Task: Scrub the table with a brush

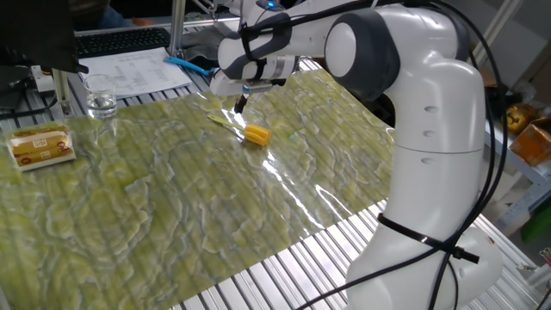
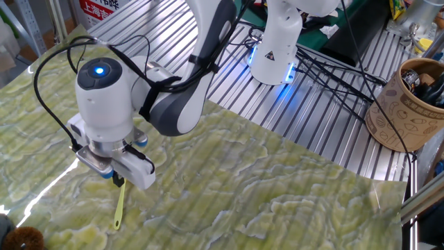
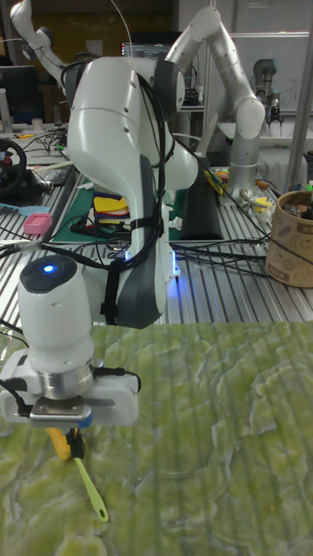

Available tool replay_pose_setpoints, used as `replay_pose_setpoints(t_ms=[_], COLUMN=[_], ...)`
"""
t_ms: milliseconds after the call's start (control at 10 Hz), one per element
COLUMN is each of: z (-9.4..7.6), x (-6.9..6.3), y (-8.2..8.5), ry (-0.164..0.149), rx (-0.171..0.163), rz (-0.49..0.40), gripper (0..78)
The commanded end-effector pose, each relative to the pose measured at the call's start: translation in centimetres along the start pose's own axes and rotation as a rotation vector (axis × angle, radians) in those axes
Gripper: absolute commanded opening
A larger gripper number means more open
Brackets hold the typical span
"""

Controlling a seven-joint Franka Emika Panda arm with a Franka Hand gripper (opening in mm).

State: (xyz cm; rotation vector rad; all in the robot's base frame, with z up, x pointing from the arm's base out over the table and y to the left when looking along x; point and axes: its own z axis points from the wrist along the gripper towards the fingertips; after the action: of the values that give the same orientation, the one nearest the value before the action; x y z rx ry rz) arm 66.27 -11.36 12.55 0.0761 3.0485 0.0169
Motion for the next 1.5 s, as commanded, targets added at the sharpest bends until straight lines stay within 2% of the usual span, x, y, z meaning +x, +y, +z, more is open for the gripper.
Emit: replay_pose_setpoints(t_ms=[100, 300, 900, 1100, 1200, 1300, 1400, 1500], z=[0.69, 1.18, 1.25, 1.25, 1.25, 1.25, 1.25, 1.25], x=[-0.1, -0.05, -0.04, -0.04, -0.04, -0.04, -0.04, -0.04], y=[-0.2, -0.24, -0.24, -0.24, -0.24, -0.24, -0.24, -0.24], ry=[-0.006, -0.005, 0.001, -0.011, -0.001, 0.032, 0.038, 0.064], rx=[-0.007, -0.01, -0.022, -0.024, -0.013, -0.001, 0.001, 0.002], rz=[-0.005, -0.013, 0.005, 0.003, 0.022, 0.046, 0.061, 0.089], gripper=[0.0, 0.0, 0.0, 0.0, 0.0, 0.0, 0.0, 0.0])
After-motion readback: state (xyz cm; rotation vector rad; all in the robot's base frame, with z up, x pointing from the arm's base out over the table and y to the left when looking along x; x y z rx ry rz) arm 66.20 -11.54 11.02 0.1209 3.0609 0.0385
